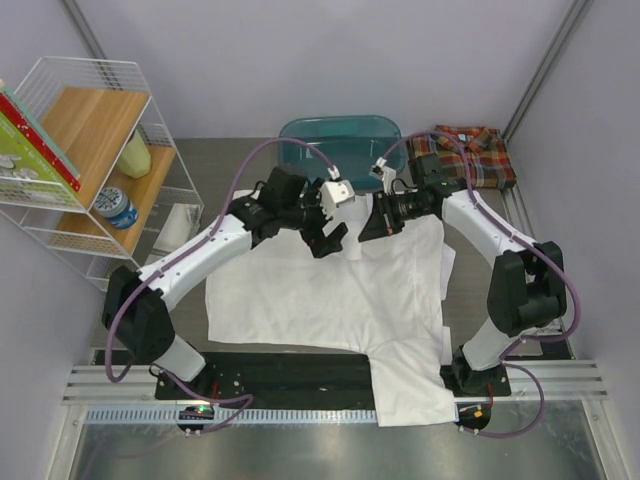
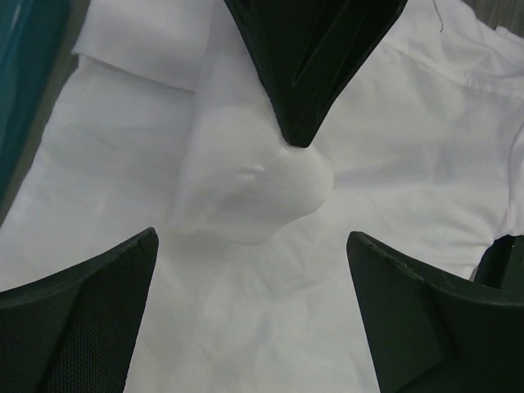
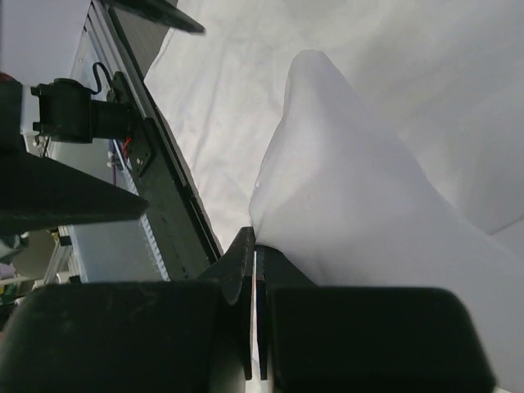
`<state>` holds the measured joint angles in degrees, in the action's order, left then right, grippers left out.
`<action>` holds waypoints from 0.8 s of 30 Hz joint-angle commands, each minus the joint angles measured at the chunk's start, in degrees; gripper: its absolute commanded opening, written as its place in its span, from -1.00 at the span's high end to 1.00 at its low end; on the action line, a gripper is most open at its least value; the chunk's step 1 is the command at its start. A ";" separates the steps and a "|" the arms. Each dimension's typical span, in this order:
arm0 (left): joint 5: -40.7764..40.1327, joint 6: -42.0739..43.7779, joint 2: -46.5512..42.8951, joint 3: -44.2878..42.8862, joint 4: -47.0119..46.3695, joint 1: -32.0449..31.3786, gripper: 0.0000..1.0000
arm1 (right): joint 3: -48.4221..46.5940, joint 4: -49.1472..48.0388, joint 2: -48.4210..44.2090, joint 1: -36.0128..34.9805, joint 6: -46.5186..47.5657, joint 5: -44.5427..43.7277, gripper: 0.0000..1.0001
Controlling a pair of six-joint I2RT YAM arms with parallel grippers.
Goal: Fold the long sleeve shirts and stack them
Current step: Flatten the shirt out
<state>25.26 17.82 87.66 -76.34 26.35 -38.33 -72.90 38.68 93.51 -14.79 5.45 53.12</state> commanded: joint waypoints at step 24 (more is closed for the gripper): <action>-0.13 1.69 13.87 -1.63 4.42 11.53 0.01 | 5.47 29.80 4.92 37.98 24.35 -17.35 -0.01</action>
<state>18.20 19.99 104.81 -76.90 28.86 -24.29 -70.78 63.05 97.30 22.09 25.47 36.97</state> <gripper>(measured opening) 0.396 0.511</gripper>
